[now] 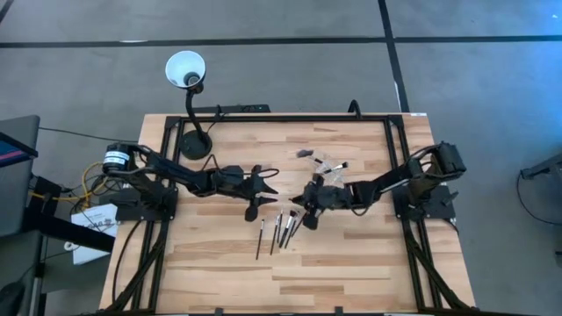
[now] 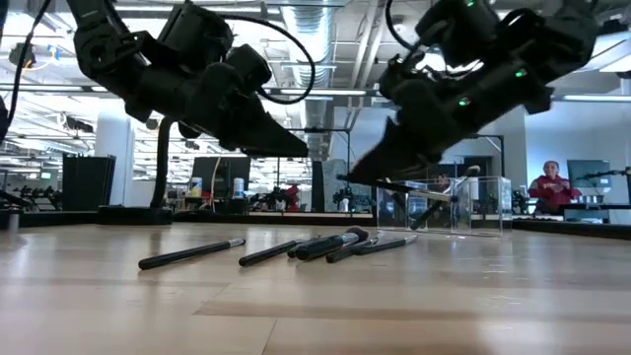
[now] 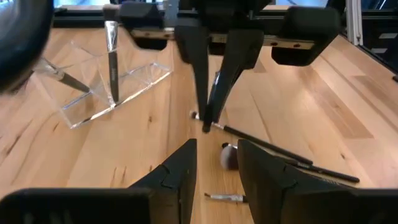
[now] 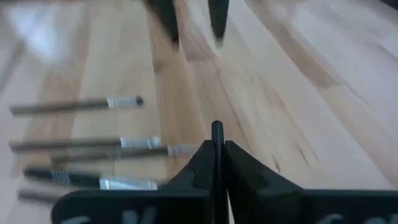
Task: Sort items
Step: Put the eyeshadow brush into the right side of the transparent organizer
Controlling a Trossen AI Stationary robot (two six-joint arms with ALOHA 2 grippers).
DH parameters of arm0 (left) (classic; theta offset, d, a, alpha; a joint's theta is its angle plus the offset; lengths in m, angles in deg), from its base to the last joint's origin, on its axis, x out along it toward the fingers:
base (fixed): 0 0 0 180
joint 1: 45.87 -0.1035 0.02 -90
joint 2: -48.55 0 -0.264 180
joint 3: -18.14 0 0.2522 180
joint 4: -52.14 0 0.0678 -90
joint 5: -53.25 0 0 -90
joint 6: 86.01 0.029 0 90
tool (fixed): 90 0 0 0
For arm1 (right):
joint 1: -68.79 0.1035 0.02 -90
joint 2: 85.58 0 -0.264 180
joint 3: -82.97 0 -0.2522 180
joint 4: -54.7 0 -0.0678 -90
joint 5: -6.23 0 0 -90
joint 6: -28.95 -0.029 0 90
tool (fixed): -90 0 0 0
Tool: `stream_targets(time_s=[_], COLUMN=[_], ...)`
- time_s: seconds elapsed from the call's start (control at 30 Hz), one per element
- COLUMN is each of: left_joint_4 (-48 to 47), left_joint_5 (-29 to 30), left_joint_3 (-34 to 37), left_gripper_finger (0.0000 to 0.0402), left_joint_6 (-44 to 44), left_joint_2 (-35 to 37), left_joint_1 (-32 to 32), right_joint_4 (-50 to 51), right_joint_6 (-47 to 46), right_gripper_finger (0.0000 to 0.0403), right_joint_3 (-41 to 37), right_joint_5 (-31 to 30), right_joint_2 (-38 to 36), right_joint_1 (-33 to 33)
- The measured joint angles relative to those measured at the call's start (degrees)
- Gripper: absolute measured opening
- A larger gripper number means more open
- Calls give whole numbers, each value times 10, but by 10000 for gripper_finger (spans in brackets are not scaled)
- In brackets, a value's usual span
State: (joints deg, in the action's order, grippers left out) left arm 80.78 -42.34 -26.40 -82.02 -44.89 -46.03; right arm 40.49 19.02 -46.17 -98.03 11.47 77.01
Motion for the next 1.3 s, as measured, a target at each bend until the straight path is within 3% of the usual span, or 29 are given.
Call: stream_targets(time_s=[0.17,0.57,0.97,1.3], left_joint_4=[27,26,-26,-15], left_joint_5=[0,0,0,0], left_joint_3=[-15,-42,-41,-41], left_gripper_finger=[113,113,113,109], left_joint_6=[0,-2,-4,-4], left_joint_2=[-45,-94,-90,-90], left_joint_1=[0,-4,-4,-3], right_joint_4=[-48,-44,-32,-43], right_joint_6=[30,59,59,59], right_gripper_finger=[13,16,17,16], right_joint_3=[10,52,52,52], right_joint_5=[51,53,52,52], right_joint_2=[36,82,82,82], right_joint_1=[-18,-23,-23,-24])
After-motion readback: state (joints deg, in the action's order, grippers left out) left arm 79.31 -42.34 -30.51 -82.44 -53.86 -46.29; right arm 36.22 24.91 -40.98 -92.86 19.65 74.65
